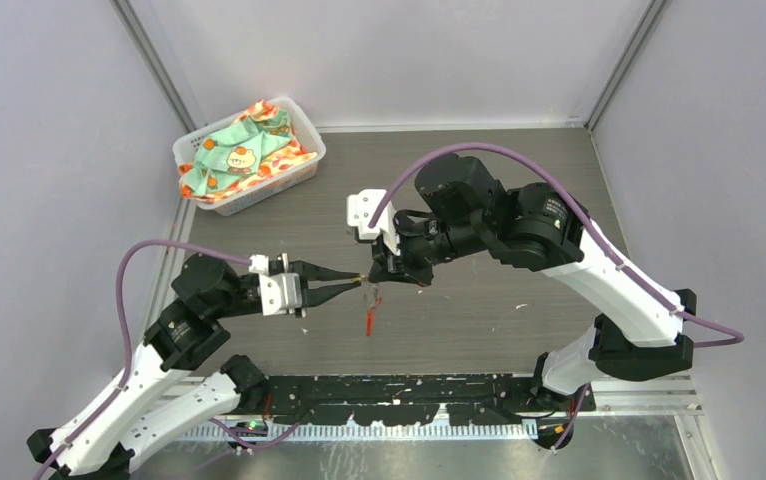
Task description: Put the keys on the keyring
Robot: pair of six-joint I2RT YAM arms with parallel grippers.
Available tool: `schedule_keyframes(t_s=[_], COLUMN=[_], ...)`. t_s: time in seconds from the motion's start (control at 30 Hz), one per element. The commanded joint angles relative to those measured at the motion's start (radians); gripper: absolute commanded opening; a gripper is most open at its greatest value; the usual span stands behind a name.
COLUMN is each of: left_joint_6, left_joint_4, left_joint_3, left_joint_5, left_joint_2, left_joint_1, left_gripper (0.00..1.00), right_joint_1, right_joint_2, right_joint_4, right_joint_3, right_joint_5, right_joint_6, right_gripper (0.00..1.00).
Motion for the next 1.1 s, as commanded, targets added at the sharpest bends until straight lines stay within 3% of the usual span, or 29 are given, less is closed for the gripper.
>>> schedule_keyframes(t_s=[0.0, 0.2, 0.63, 0.9, 1.0, 1.07], left_joint_6=[0.042, 0.105, 0.488, 0.768, 0.9, 0.993], left_joint_4=[0.055, 0.1, 0.155, 0.102, 0.061, -0.003], left_joint_3=[-0.017, -0.055, -0.201, -0.231, -0.243, -0.247], left_joint_5=[-0.041, -0.07, 0.026, 0.076, 0.087, 0.102], left_joint_2=[-0.024, -0.048, -0.168, -0.175, -0.186, -0.197], left_joint_1=[-0.004, -0.004, -0.007, -0.021, -0.025, -0.027], left_gripper=[0.13, 0.01, 0.0, 0.0, 0.09, 0.29], right_joint_1=[-0.002, -0.002, -0.009, -0.01, -0.01, -0.011], right_joint_2=[-0.026, -0.059, -0.168, -0.211, -0.231, -0.25], right_joint_4=[0.055, 0.137, 0.458, 0.614, 0.647, 0.681], right_joint_3=[0.032, -0.038, -0.259, -0.364, -0.395, -0.422], right_joint_5=[0.007, 0.005, 0.089, 0.105, 0.143, 0.161], right_joint_6=[0.028, 0.064, 0.233, 0.326, 0.364, 0.377], right_gripper=[0.01, 0.01, 0.01, 0.01, 0.01, 0.01])
